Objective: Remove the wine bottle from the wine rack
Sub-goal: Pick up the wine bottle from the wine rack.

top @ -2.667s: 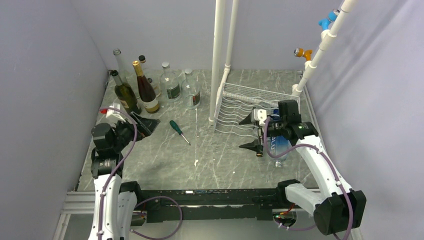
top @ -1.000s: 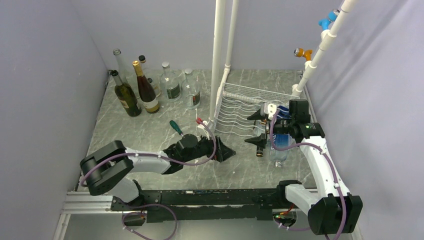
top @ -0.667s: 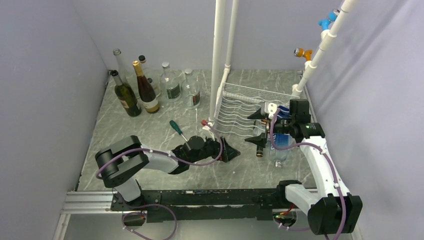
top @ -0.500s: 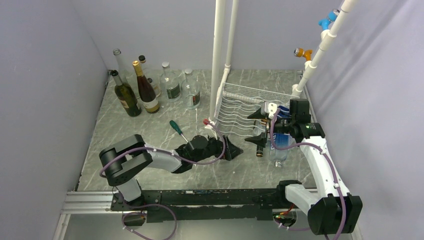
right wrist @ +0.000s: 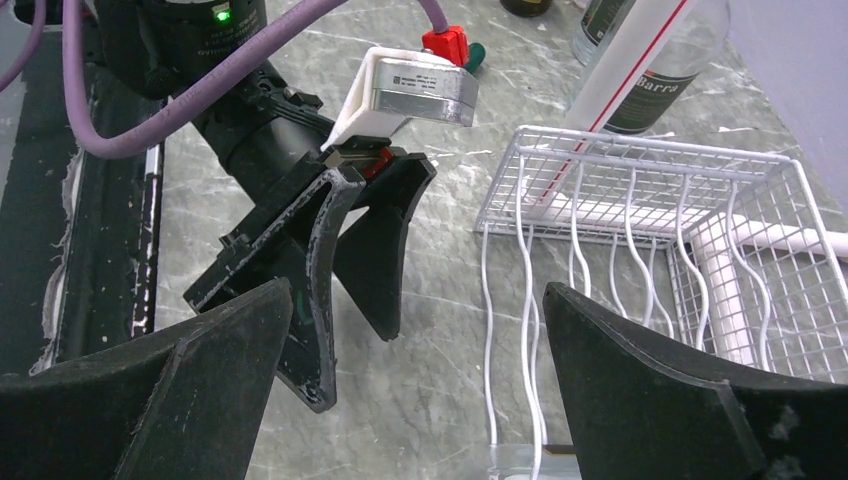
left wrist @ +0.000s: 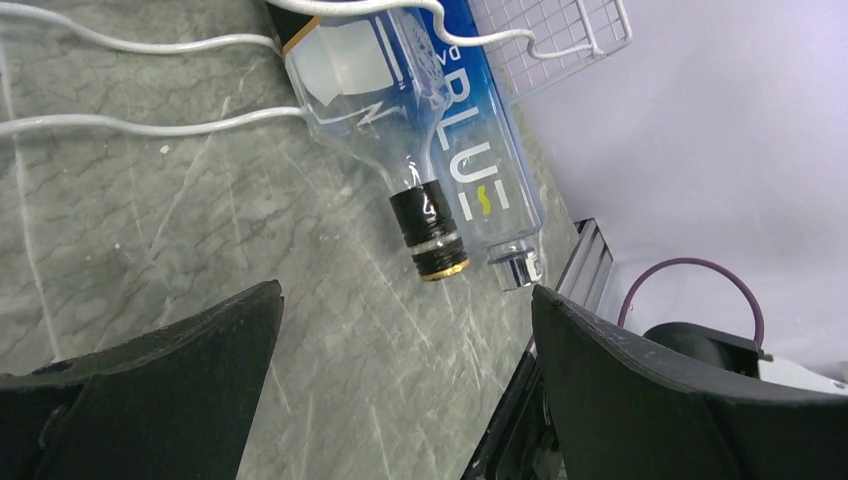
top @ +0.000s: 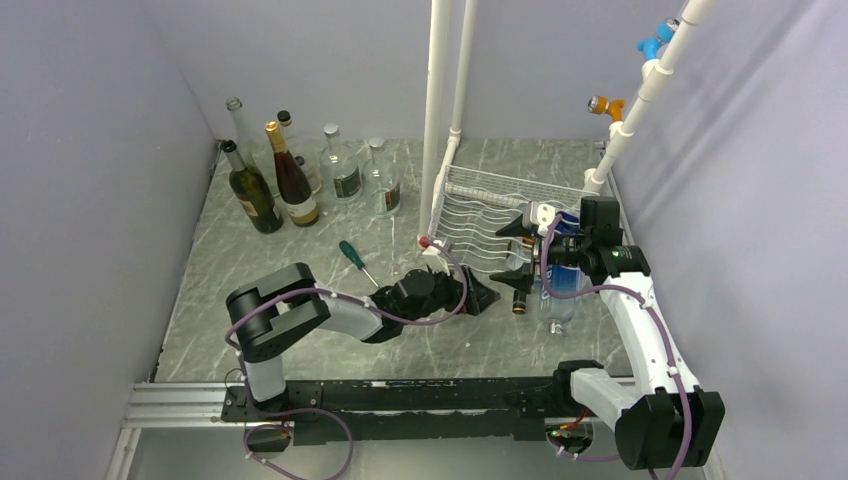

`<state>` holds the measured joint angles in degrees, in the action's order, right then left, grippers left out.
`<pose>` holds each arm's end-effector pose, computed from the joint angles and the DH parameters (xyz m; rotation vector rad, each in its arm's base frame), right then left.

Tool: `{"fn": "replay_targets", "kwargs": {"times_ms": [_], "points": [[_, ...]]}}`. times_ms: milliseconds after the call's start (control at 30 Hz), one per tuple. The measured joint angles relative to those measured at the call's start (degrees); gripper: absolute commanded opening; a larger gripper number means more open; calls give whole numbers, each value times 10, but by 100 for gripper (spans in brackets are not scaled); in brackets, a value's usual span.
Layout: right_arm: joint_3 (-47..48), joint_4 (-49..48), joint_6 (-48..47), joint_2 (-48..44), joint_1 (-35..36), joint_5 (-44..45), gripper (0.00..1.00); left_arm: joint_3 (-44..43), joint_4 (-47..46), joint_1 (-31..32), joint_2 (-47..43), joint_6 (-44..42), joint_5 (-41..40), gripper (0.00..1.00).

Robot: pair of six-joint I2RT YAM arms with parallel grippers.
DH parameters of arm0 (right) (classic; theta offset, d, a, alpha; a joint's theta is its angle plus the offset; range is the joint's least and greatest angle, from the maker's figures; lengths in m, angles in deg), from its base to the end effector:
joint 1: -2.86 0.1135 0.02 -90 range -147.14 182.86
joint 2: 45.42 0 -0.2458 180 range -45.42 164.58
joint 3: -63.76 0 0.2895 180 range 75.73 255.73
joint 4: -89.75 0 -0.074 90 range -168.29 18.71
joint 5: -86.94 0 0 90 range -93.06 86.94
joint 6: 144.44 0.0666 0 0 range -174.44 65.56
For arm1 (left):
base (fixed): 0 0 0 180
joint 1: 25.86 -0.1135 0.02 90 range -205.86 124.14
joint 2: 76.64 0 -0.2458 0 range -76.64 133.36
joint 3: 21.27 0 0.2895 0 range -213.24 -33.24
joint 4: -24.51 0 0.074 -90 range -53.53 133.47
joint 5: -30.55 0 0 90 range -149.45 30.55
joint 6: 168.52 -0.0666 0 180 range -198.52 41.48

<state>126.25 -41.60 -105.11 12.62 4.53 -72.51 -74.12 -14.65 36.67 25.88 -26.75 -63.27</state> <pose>0.2464 0.0696 0.2766 -1.2838 1.4016 0.8309 0.1879 -0.3517 0.1071 0.1305 1.9698 -1.3428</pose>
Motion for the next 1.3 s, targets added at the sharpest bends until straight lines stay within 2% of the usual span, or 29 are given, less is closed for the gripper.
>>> {"fn": "replay_targets", "kwargs": {"times_ms": [600, 1300], "points": [[-5, -86, 95, -7, -9, 56, 100, -113, -5, 15, 104, 19, -32, 99], [-6, -108, 122, -9, -12, 83, 100, -200, 27, 30, 190, 51, -38, 82]]}}
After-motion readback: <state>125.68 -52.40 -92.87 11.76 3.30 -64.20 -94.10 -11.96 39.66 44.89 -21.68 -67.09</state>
